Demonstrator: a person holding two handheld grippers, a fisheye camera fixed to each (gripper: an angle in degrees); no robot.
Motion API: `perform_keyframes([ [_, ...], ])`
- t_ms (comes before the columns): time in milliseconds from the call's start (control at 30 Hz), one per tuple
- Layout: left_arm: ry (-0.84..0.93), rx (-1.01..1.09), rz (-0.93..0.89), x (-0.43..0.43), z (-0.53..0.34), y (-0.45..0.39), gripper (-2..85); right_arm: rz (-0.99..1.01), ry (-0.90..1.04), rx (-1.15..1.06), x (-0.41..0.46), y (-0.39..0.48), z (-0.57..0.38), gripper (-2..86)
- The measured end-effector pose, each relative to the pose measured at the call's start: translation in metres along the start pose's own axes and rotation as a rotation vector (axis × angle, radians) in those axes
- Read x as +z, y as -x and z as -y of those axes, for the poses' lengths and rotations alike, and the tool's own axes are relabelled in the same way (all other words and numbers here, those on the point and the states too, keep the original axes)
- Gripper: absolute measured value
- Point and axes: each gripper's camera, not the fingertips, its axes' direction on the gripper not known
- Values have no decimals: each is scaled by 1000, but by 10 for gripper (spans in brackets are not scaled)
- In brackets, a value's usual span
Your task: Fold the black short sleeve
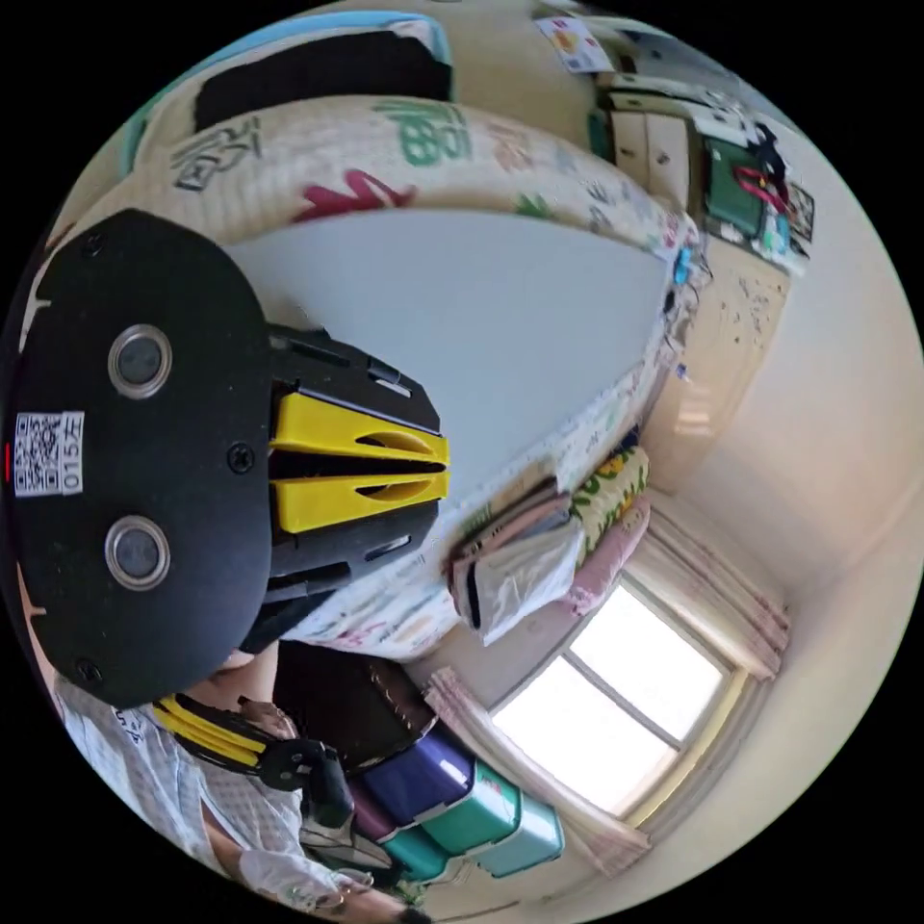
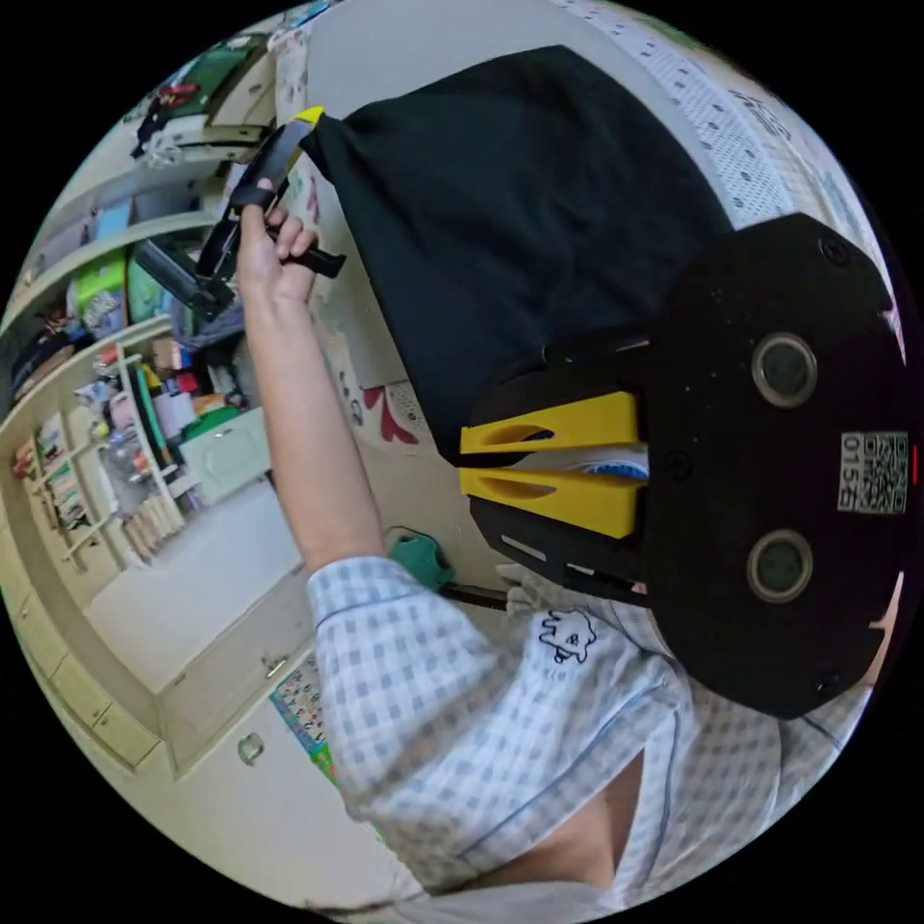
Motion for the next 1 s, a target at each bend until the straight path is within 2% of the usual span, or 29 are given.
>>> perform_keyframes([
  [33, 26, -40, 37, 2, -13, 20, 15, 29, 46, 24, 20, -6, 17, 13],
  [100, -47, -119, -53, -13, -25, 43, 22, 48, 91, 37, 40, -7, 29, 14],
  [167, -154, -153, -127, -36, -31, 54, 37, -26, 114, 23, 48, -1, 34, 15],
  [333, 31, -69, -103, -23, -9, 35, 90, -11, 73, 27, 42, 6, 60, 17],
  [433, 160, 56, -26, 4, 4, 18, 67, -65, 100, 0, 46, 19, 85, 20],
  [533, 116, 21, -44, 3, 10, 27, 20, -132, 127, -28, 51, 34, 104, 23],
  [600, 55, -8, 54, -5, 10, 34, 7, -159, 158, -46, 57, 40, 113, 24],
  [667, 75, -24, 157, -4, 10, 42, 1, -188, 197, -27, 68, 39, 124, 25],
  [700, 85, -33, 133, -3, 10, 44, 0, -189, 202, -16, 70, 39, 126, 25],
  [767, 87, -75, -29, -1, 5, 50, 6, -202, 216, -10, 74, 40, 135, 25],
  [833, 71, -77, -86, 0, 1, 49, 25, -224, 225, -34, 75, 45, 139, 24],
  [900, 105, -83, -71, 11, -1, 46, 49, -248, 231, -59, 75, 50, 143, 23],
  [933, 182, -72, -46, 25, -1, 44, 51, -260, 235, -69, 75, 53, 144, 22],
  [1000, 175, -53, 5, 32, -2, 41, 36, -271, 235, -75, 74, 56, 145, 21],
])
